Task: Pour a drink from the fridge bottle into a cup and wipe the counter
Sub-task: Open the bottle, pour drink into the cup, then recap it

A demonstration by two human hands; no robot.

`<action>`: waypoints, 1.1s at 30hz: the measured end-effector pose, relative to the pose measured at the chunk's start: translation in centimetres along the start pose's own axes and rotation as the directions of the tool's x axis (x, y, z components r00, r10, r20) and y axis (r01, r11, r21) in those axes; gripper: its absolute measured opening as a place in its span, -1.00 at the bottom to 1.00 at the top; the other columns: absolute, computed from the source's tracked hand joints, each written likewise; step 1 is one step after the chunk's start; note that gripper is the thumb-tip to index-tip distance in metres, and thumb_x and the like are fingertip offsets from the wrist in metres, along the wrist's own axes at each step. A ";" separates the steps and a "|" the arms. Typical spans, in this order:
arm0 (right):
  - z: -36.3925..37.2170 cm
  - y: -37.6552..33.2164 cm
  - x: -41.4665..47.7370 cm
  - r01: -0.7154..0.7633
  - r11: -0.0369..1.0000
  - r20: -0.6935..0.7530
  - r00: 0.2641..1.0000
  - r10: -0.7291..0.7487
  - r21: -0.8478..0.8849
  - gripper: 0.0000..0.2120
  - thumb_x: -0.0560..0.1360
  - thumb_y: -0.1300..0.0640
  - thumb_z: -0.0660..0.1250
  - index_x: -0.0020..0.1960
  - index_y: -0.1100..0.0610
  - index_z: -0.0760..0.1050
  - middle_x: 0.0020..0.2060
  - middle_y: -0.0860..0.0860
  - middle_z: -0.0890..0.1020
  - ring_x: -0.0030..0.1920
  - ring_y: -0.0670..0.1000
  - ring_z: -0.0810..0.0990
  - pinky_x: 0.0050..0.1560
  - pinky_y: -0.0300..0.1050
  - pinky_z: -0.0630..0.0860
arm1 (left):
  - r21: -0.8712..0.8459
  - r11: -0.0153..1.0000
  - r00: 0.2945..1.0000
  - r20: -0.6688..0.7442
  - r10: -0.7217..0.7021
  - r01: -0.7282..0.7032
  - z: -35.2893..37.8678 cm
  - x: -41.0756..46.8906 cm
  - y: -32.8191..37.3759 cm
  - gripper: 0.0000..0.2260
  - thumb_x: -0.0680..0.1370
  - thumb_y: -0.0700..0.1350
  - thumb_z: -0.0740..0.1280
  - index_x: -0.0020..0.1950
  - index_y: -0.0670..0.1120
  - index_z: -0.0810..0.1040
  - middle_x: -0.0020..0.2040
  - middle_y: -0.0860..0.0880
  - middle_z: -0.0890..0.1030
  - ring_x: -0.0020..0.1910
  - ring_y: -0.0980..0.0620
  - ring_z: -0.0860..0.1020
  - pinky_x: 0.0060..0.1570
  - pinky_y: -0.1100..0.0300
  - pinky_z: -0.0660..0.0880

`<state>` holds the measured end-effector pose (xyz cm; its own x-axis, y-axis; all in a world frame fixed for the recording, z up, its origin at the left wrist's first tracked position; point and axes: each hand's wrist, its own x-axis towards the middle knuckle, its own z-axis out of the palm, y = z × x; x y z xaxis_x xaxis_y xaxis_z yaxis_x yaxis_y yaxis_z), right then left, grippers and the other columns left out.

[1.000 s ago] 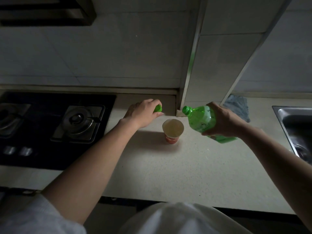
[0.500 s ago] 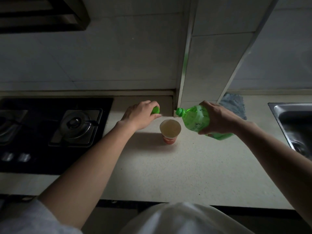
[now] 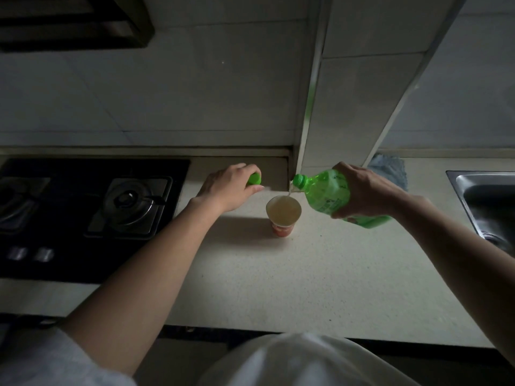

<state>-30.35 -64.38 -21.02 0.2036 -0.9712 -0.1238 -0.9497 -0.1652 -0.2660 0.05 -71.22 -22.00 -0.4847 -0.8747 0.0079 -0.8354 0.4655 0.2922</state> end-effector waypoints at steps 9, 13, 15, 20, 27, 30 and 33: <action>-0.9 1.0 -1.0 -0.027 0.999 -0.012 1.000 0.026 -0.032 -0.10 0.16 -0.08 0.65 0.38 0.08 0.32 0.12 0.09 0.59 -0.03 0.09 0.55 -0.04 0.11 0.59 | 0.013 1.000 1.000 0.002 -0.007 0.007 -0.1 0.1 0.0 -0.75 0.55 0.17 0.32 0.14 0.07 0.49 0.08 0.04 0.57 -0.06 -0.04 0.53 -0.10 0.07 0.51; -1.2 1.4 -1.3 -0.042 0.998 -0.004 0.999 0.042 -0.041 -0.09 0.16 -0.06 0.65 0.38 0.08 0.32 0.13 0.10 0.58 -0.05 0.03 0.48 -0.06 0.05 0.56 | 0.016 1.000 1.000 -0.001 0.010 -0.009 -0.1 0.3 0.4 -0.74 0.55 0.17 0.32 0.14 0.07 0.49 0.08 0.05 0.56 -0.06 -0.03 0.52 -0.14 0.11 0.47; -1.3 1.4 -1.4 -0.045 0.998 -0.007 0.999 0.045 -0.041 -0.09 0.15 -0.06 0.66 0.38 0.09 0.32 0.13 0.10 0.58 -0.04 0.05 0.50 -0.05 0.08 0.57 | 0.010 1.000 1.000 0.000 0.015 -0.015 -0.1 0.4 0.5 -0.75 0.56 0.16 0.32 0.14 0.06 0.49 0.08 0.05 0.56 -0.07 -0.02 0.52 -0.15 0.12 0.46; -1.4 1.5 -1.3 -0.044 0.998 0.001 0.999 0.044 -0.043 -0.09 0.15 -0.07 0.66 0.38 0.07 0.31 0.13 0.10 0.58 0.00 0.09 0.53 -0.03 0.11 0.57 | 0.012 1.000 1.000 0.003 0.021 -0.021 0.1 0.6 0.6 -0.75 0.56 0.15 0.32 0.15 0.06 0.49 0.07 0.04 0.57 -0.07 -0.02 0.52 -0.16 0.13 0.45; -1.5 1.0 -1.2 -0.025 0.999 0.004 1.000 0.025 -0.041 -0.08 0.15 -0.08 0.66 0.38 0.06 0.31 0.15 0.09 0.58 0.04 0.13 0.57 -0.03 0.18 0.59 | 0.006 1.000 1.000 0.009 0.013 -0.013 0.3 0.5 0.4 -0.77 0.55 0.16 0.32 0.12 0.07 0.49 0.07 0.05 0.56 -0.06 -0.05 0.53 -0.13 0.10 0.48; -1.5 0.7 -1.0 -0.027 0.998 0.010 1.000 0.028 -0.048 -0.09 0.16 -0.09 0.65 0.38 0.05 0.30 0.15 0.08 0.58 0.05 0.13 0.57 -0.02 0.15 0.59 | 0.011 1.000 1.000 0.012 0.018 -0.018 0.3 0.5 0.4 -0.76 0.55 0.16 0.32 0.13 0.06 0.49 0.06 0.05 0.56 -0.07 -0.04 0.53 -0.14 0.10 0.48; -1.5 0.4 -0.8 -0.019 0.998 0.012 1.000 0.020 -0.052 -0.09 0.17 -0.10 0.64 0.40 0.06 0.30 0.15 0.08 0.59 0.04 0.13 0.58 -0.02 0.12 0.59 | 0.007 1.000 1.000 0.019 0.023 -0.023 0.3 0.5 0.5 -0.75 0.55 0.16 0.32 0.14 0.06 0.49 0.06 0.04 0.56 -0.06 -0.04 0.53 -0.12 0.08 0.50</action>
<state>-31.29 -63.90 -19.62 0.1875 -0.9721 -0.1406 -0.9645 -0.1552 -0.2136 -0.65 -71.40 -22.11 -0.5088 -0.8609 -0.0036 -0.8256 0.4868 0.2853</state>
